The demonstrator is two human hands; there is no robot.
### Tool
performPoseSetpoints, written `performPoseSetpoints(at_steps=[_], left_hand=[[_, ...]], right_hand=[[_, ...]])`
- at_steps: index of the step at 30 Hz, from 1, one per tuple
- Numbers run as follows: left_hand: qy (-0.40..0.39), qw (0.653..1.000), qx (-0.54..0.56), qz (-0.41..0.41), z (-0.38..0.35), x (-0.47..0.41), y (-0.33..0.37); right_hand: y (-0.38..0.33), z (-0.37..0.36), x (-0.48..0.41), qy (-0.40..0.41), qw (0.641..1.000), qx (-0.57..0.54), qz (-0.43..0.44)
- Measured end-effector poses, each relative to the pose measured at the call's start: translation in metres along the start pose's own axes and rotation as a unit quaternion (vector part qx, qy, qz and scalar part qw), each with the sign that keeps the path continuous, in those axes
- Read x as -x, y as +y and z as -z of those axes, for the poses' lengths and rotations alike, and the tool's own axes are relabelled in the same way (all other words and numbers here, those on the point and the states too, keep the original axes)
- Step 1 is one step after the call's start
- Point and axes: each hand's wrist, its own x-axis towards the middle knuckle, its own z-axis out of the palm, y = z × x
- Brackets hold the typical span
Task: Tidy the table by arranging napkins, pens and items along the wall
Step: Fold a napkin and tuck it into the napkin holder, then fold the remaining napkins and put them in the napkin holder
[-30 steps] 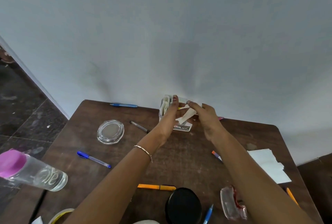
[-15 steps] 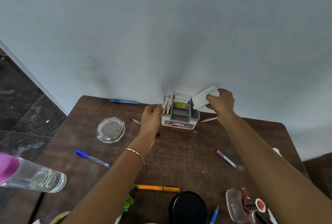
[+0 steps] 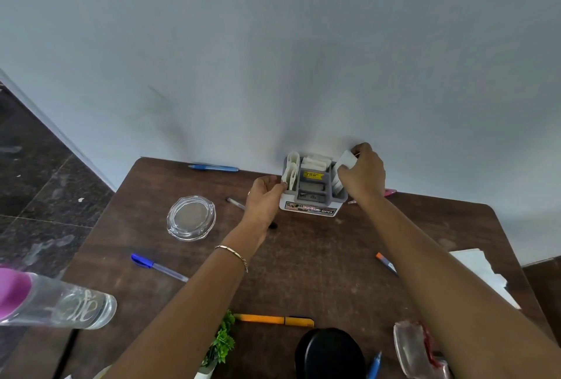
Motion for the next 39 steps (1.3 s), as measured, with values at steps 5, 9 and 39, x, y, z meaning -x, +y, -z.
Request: performPoseSetpoints(at_steps=[5, 9, 39], left_hand=[[-0.011, 1.0, -0.004, 0.012, 0.002, -0.006, -0.007], [-0.016, 1.0, 0.001, 0.023, 0.002, -0.007, -0.014], [0.047, 0.997, 0.064, 0.022, 0.109, 0.243, -0.067]], right_hand=[[0.004, -0.01, 0.008, 0.022, 1.0, 0.002, -0.005], [0.009, -0.014, 0.016, 0.052, 0.999, -0.008, 0.001], [-0.044, 0.018, 0.279, -0.342, 0.901, -0.242, 0.111]])
